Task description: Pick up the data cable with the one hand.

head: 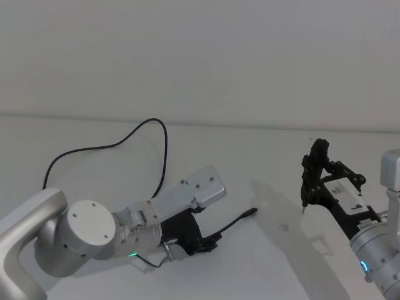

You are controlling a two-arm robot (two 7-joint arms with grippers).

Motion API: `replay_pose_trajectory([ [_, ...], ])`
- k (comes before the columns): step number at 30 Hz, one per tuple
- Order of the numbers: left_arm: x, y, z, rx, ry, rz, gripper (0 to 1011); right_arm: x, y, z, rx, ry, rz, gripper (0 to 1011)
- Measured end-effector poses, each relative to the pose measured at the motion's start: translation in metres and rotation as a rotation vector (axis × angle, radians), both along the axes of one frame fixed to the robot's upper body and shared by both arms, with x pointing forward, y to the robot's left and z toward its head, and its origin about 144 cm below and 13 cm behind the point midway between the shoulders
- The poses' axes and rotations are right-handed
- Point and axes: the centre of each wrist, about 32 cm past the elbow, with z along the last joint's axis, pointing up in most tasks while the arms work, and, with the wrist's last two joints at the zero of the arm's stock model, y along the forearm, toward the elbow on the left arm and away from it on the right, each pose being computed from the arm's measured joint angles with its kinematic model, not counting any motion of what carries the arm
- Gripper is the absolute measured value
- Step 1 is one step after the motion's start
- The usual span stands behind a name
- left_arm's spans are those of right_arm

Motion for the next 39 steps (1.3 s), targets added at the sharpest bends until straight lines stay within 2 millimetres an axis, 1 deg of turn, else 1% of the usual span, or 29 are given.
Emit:
replay_pose_trajectory([
  [1, -0.0001, 0.0001, 0.0001, 0.000, 0.000, 0.000, 716, 0.0000, 0.0000, 0.0000, 0.000, 0.000, 0.000, 268],
  [2, -0.0001, 0.0001, 0.0001, 0.000, 0.000, 0.000, 716, 0.0000, 0.0000, 0.0000, 0.000, 0.000, 0.000, 268],
  [3, -0.0002, 0.0001, 0.0001, 0.000, 0.000, 0.000, 675, 0.0000, 0.0000, 0.0000, 0.000, 0.000, 0.000, 268],
  [4, -0.0002, 0.0001, 0.0001, 0.000, 0.000, 0.000, 659, 0.0000, 0.0000, 0.0000, 0.000, 0.000, 0.000, 268],
  [9, -0.0003, 0.0003, 0.0004, 0.000, 0.000, 0.000, 475, 0.0000, 0.0000, 0.0000, 0.000, 0.000, 0.000, 268],
  [10, -0.0003, 0.0004, 0.0004, 0.000, 0.000, 0.000, 458, 0.0000, 0.0000, 0.0000, 0.000, 0.000, 0.000, 268],
  [12, -0.0003, 0.0004, 0.0004, 0.000, 0.000, 0.000, 377, 0.0000, 0.0000, 0.0000, 0.000, 0.000, 0.000, 268],
  [15, -0.0003, 0.0006, 0.0005, 0.001, 0.000, 0.000, 296, 0.0000, 0.0000, 0.0000, 0.000, 0.000, 0.000, 268],
  [17, -0.0004, 0.0007, 0.0005, 0.001, 0.000, 0.000, 218, 0.0000, 0.0000, 0.0000, 0.000, 0.000, 0.000, 268],
  [20, -0.0004, 0.0008, 0.0005, 0.001, 0.000, 0.000, 164, 0.0000, 0.0000, 0.0000, 0.000, 0.000, 0.000, 268],
  [21, -0.0004, 0.0009, 0.0005, 0.001, 0.000, 0.000, 108, 0.0000, 0.0000, 0.0000, 0.000, 0.000, 0.000, 268],
  [24, -0.0005, 0.0009, 0.0005, 0.001, 0.000, 0.000, 44, 0.0000, 0.0000, 0.0000, 0.000, 0.000, 0.000, 268],
  [39, -0.0016, 0.0021, 0.0006, -0.017, -0.016, -0.006, 44, -0.0003, -0.0001, 0.0005, 0.000, -0.002, 0.000, 268],
])
